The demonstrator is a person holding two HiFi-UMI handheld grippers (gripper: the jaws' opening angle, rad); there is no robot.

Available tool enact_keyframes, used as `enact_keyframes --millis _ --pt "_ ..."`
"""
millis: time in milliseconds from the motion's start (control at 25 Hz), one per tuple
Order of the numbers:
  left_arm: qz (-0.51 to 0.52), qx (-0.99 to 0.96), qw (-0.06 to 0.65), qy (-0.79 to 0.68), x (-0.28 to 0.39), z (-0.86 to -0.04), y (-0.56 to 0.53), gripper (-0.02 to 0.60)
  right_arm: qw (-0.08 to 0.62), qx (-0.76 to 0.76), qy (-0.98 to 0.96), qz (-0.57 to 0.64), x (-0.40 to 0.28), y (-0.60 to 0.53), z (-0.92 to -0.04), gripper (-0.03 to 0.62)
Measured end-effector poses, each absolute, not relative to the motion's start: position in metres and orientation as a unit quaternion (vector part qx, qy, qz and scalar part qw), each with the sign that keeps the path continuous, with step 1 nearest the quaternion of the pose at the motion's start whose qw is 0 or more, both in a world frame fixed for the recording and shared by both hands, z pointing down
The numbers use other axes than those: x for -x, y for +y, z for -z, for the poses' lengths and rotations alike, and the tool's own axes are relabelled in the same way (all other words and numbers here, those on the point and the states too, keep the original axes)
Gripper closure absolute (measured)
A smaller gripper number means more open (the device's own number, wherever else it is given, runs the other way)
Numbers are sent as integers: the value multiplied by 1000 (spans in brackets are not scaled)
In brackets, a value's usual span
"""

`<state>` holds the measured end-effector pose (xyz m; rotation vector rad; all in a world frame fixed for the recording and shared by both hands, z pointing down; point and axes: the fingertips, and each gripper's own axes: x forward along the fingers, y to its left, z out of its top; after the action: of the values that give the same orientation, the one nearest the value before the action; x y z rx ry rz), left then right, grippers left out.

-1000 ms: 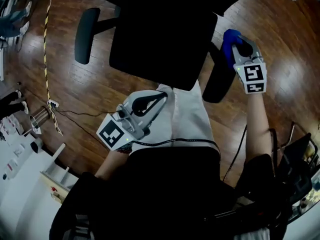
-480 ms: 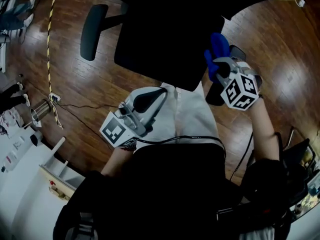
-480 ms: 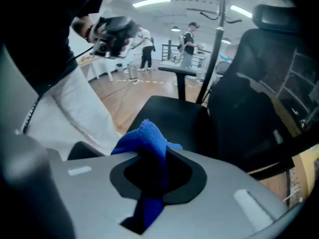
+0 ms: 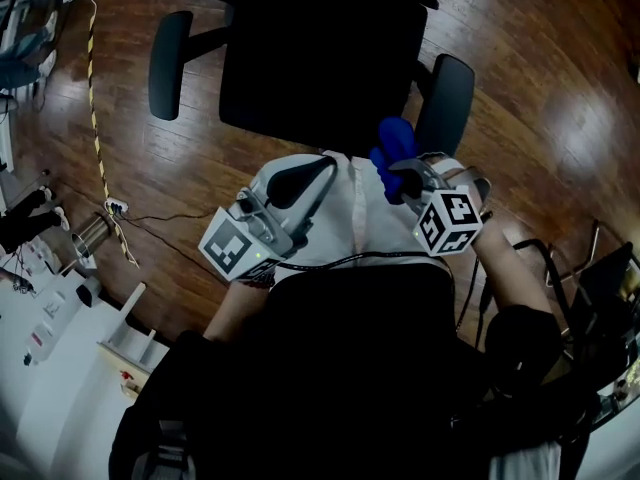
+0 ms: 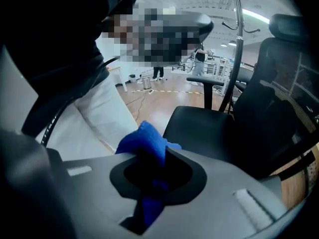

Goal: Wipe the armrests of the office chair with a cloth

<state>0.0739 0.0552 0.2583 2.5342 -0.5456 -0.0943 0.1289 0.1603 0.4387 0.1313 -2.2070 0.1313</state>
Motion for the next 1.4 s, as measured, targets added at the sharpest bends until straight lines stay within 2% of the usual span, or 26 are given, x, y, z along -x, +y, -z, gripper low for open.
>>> enact_keyframes --millis 360,840,1080,1400 --pt "5 -952 269 -144 -97 -240 67 577 386 -146 -902 -125 -149 193 -421 556" --pt "-11 -955 265 -132 -117 -243 62 577 399 -318 -834 -210 -219 204 -442 557" --pt "-10 -951 272 -146 -114 -256 61 577 364 -469 -763 -255 -279 162 -445 557" --pt "-10 -950 273 -152 -113 -261 63 577 342 -515 -763 -189 -335 34 -442 557"
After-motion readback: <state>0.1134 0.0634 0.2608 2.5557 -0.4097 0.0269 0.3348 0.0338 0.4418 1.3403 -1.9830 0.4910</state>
